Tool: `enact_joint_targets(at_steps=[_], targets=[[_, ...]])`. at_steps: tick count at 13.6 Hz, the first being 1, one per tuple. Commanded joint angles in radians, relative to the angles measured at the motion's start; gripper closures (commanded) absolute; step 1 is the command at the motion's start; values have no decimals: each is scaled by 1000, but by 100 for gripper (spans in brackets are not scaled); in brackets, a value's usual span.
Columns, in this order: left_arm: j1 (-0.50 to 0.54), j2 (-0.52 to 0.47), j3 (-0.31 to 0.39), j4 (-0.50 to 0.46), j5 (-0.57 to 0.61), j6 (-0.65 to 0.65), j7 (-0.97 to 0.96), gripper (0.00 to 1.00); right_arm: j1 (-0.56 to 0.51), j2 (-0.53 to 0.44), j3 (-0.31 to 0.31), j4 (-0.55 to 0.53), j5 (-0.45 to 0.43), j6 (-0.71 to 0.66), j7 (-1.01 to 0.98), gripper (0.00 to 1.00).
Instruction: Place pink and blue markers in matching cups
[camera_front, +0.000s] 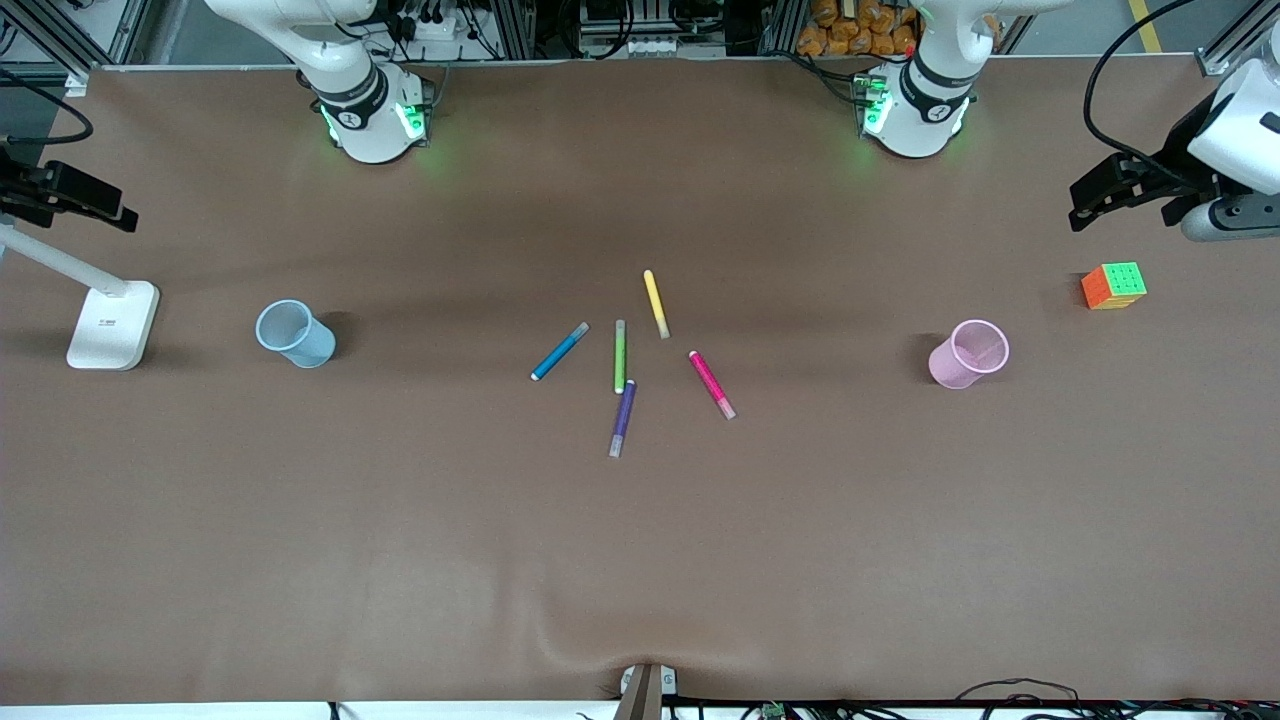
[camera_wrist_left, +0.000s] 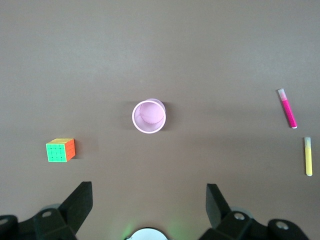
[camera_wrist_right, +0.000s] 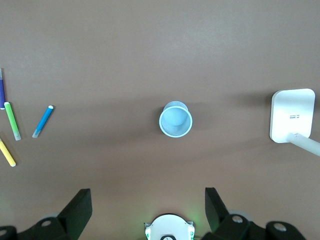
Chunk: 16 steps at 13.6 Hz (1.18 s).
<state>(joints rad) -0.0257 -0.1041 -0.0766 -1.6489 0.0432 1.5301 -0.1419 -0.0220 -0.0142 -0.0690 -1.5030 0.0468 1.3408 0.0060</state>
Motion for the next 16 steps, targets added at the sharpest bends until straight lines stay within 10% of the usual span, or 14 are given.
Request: enact_joint_targets(at_steps=[1, 16], targets=[[3, 1, -2, -17, -14, 33, -1, 0, -3, 13, 2, 26, -12, -18, -12, 0], [-19, 40, -6, -57, -19, 38, -117, 0, -2, 16, 3, 30, 8, -18, -12, 0]])
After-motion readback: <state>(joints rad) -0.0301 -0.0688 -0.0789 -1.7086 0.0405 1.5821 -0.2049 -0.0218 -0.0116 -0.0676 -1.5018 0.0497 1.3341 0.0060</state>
